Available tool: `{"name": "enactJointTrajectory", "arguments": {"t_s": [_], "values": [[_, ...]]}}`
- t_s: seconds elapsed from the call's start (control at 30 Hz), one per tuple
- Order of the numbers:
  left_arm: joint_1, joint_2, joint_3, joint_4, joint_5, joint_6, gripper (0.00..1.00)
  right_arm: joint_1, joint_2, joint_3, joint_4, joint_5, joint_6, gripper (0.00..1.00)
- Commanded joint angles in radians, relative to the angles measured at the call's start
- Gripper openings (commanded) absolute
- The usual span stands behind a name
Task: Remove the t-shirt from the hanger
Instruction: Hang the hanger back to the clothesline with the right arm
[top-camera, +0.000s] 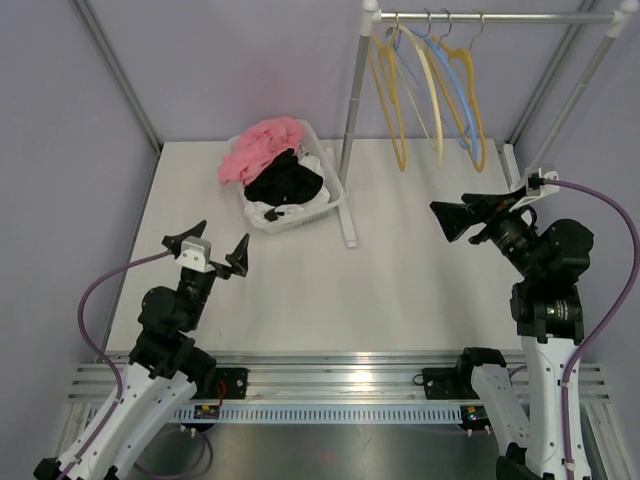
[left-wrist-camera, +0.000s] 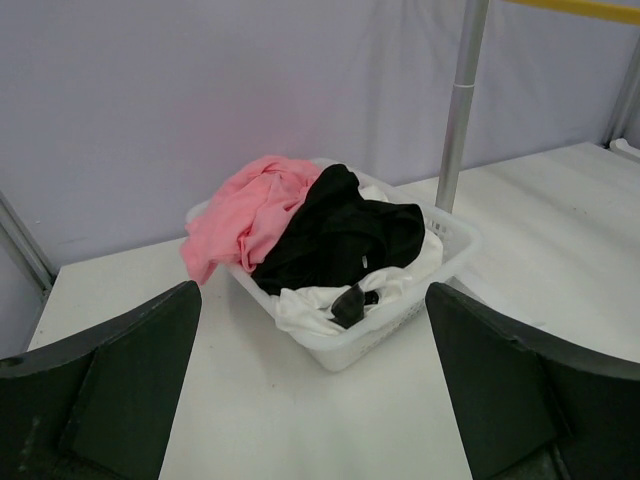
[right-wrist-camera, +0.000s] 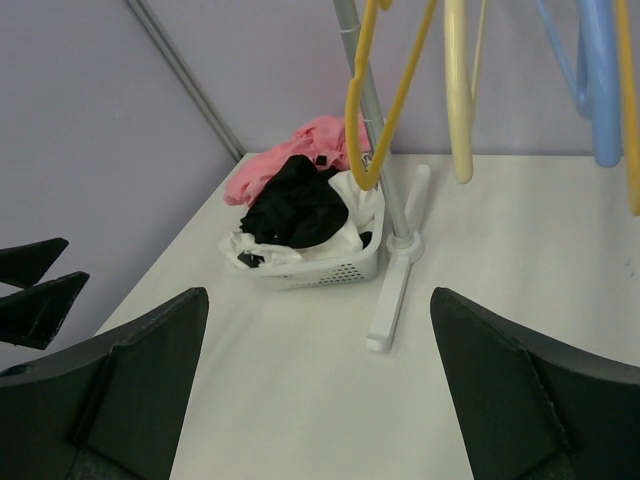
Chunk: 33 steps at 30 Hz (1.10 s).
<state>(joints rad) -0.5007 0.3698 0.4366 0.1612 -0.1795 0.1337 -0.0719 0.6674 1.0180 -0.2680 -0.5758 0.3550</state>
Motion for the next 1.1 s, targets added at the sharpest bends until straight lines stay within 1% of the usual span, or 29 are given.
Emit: {"name": "enactJointTrajectory", "arguments": {"t_s": [0.0, 0.03, 0.1, 0.2, 0.3, 0.5, 0.67, 1.07], "values": [[0.001, -0.129, -0.082, -0.026, -0.011, 0.018, 0.99, -0.002, -0.045, -0.074, 0.114, -0.088, 0.053, 0.99], [-0.001, -0.15, -0.091, -0.032, -0.005, 0.023, 0.99, 0.0, -0.067, -0.1, 0.127, -0.093, 0.056, 0.99], [-0.001, -0.14, -0.094, -0.038, -0.035, 0.027, 0.99, 0.0, -0.098, -0.171, 0.156, -0.087, 0.061, 0.99], [0.001, -0.141, -0.117, -0.009, -0.055, 0.029, 0.99, -0.002, -0.121, -0.232, 0.164, -0.085, 0.056, 0.99], [0.001, -0.163, -0.162, 0.009, -0.064, 0.037, 0.99, -0.002, -0.132, -0.26, 0.162, -0.082, 0.045, 0.99], [0.001, -0.15, -0.183, 0.037, -0.083, 0.053, 0.99, -0.002, -0.147, -0.259, 0.125, -0.088, 0.004, 0.99], [0.001, -0.172, -0.191, 0.044, -0.095, 0.067, 0.99, -0.002, -0.154, -0.251, 0.098, -0.07, -0.025, 1.0], [0.001, -0.154, -0.194, 0.055, -0.104, 0.073, 0.99, 0.0, -0.144, -0.245, 0.068, -0.041, -0.042, 0.99]]}}
